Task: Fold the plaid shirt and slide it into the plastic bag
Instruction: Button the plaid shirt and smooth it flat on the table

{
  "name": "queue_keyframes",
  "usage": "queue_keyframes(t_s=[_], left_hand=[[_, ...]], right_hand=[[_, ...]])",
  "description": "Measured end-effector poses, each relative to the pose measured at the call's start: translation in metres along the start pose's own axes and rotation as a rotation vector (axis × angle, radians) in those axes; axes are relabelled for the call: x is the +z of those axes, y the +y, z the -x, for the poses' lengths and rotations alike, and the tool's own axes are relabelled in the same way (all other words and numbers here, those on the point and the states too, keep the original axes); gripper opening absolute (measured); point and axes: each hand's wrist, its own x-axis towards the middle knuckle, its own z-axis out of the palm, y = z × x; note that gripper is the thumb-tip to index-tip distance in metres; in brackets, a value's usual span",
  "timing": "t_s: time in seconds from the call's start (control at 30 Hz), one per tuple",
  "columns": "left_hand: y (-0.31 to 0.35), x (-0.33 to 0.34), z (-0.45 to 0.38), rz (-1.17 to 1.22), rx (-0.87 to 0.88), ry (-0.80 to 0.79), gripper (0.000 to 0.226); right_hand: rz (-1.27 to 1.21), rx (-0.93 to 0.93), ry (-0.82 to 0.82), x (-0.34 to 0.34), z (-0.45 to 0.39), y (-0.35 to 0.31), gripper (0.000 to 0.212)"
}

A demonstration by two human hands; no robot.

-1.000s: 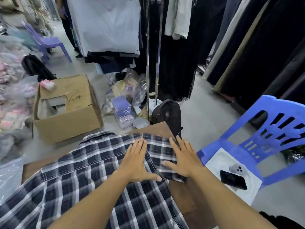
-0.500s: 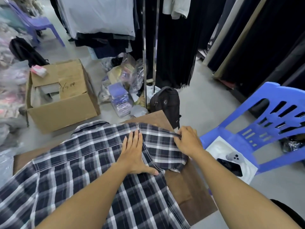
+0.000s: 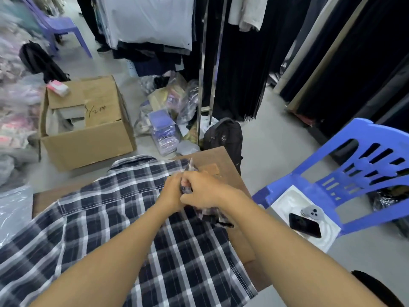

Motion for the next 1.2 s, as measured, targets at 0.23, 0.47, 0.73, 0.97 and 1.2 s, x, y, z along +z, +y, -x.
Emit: queue_keyframes(t_s=[0.23,0.47,0.73,0.97,1.2], left_hand=[[-0.022,-0.037,0.008,0.695,-0.465,0.045,0.040],[-0.021,-0.047,-0.003,0.439,-0.456,-0.253,0.067],[-0.021,-0.031,-0.002,0.206,-0.366,-0.190,0.018],[-0.022,-0.001,0.010,-0.732,0.385,0.163,0.051],[-0.060,0.025,0.007,-0.757,0.391,-0.020,0.063]], right_hand=[[-0.290,0.064,-0.110,0.050,-0.008,-0.013,0.041],[0.073,0.232,-0.062,0.039,0.005,0.028,0.023],[0.373,0.269,-0.224,0.047,0.010,0.044,0.055],[0.390,0.172,-0.042,0.043,0.000,0.046,0.074],[0.561,0.073,-0.141,0.070,-0.010,0.075,0.135]])
